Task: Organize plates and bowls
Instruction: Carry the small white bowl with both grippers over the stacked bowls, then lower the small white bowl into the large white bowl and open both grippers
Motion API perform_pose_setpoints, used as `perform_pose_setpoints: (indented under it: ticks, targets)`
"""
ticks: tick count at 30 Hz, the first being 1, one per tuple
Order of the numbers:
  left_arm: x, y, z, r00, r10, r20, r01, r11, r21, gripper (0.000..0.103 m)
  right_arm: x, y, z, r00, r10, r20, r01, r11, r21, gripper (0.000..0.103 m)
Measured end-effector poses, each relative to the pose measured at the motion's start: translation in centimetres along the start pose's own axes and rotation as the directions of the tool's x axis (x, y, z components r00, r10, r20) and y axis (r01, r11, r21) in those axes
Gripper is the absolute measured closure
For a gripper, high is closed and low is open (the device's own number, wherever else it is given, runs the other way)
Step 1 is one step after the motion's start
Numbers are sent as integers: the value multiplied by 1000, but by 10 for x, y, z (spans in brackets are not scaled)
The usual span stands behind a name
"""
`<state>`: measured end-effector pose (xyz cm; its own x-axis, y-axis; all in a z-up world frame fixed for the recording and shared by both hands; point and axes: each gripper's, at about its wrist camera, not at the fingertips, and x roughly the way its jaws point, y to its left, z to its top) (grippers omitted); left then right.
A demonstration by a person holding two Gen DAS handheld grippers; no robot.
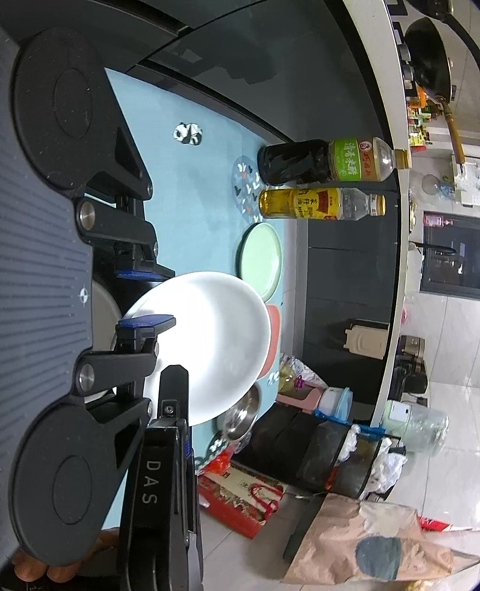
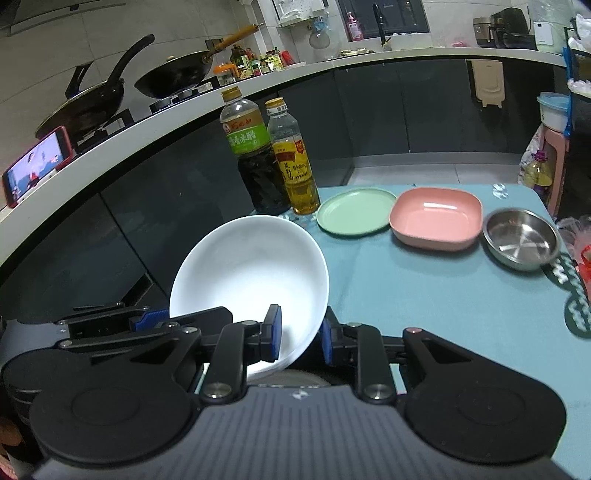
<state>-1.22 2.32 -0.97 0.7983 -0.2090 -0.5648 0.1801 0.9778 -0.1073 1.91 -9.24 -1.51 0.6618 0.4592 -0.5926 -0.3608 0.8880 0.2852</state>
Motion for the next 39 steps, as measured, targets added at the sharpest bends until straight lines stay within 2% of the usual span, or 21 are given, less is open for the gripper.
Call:
perform_pose_setpoints:
  ticks: [16,31,39]
  targets:
    - [-15,-17,-41,993,-49,-109,50,999,6,85,-25,-1,-41,999,-20,-50,22,999,26,82]
    - [-5,-10,-52,984,-18,-178,19,1000,-1,85,-9,1,-53,993,-25,-113,26,1000,13,82]
    - [2,-7,-55,979,-9,-205,8,1000,-2,85,0,2,-56,989,-54,-136,54,999,-5,82]
